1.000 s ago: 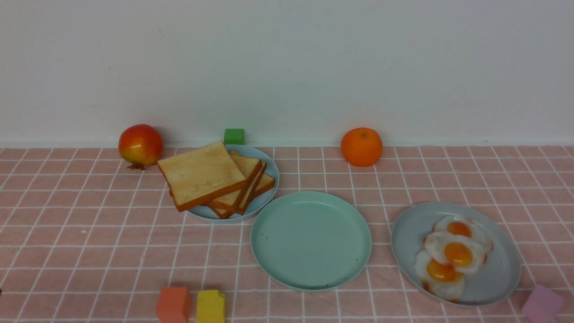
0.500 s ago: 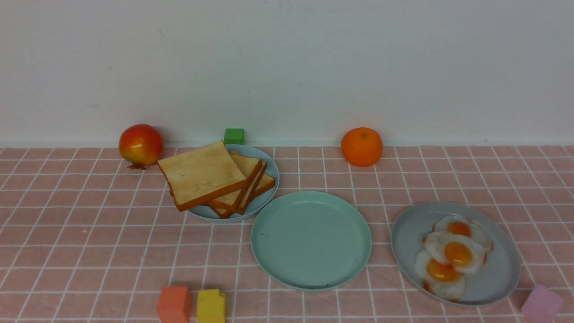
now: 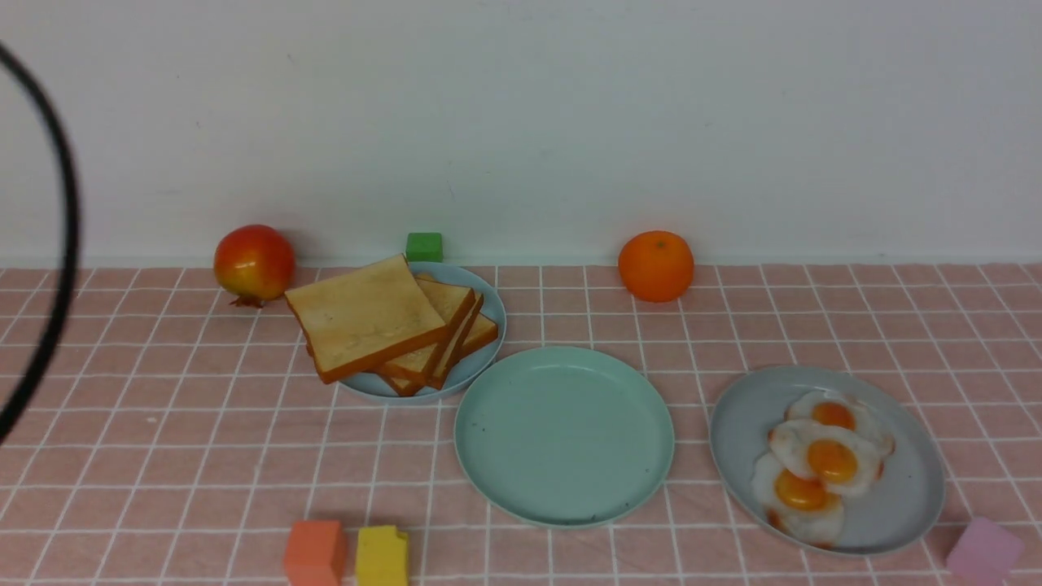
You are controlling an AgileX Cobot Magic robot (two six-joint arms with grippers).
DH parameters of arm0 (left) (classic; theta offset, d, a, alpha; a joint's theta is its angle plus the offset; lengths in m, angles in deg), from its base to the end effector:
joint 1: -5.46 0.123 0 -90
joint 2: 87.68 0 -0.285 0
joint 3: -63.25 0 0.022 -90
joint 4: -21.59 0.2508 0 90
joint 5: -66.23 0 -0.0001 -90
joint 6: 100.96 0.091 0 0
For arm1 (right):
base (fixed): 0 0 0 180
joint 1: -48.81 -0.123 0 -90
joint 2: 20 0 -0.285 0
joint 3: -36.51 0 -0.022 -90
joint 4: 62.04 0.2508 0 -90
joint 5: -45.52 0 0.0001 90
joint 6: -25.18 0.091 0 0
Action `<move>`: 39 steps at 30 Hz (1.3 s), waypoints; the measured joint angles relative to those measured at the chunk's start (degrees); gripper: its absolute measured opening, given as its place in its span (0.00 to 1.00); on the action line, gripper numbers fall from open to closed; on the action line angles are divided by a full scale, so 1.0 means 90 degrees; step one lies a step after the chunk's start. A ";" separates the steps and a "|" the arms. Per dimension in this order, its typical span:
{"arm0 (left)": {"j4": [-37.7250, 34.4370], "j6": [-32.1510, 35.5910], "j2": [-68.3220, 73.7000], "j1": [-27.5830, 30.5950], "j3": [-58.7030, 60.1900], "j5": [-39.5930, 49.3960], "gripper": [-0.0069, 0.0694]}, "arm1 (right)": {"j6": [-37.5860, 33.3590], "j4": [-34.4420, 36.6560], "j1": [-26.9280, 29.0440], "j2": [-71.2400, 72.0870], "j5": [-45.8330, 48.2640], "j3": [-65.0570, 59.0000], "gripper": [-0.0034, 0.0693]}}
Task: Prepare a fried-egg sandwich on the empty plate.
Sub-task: Use the left arm to grab a slice of bread
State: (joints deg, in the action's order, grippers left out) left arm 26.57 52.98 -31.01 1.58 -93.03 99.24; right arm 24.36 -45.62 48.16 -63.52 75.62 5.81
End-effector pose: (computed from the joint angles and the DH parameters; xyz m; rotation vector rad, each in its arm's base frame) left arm 0.1704 -0.0072 0.3886 -0.3411 1.9557 -0.2454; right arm 0.1162 0.0142 0.3878 0.1008 1.8080 0.3038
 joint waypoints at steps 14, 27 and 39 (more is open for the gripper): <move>-0.1768 0.1023 0.3167 0.0000 -0.1325 0.1218 0.41 | -0.0920 0.1101 -0.1057 -0.1767 0.2755 0.0171 0.38; -0.6291 0.4751 0.5179 0.1885 -0.1969 0.1770 0.47 | -0.1420 0.1327 -0.1958 -0.1856 0.2567 0.0173 0.44; -0.8309 0.6261 0.7439 0.2051 -0.2675 0.1734 0.74 | -0.2753 0.2662 -0.1995 -0.2184 0.2337 0.0173 0.44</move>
State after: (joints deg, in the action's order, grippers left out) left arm -48.21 109.33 35.95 20.05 -117.11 114.84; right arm -0.42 -21.65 30.21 -83.18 96.65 7.37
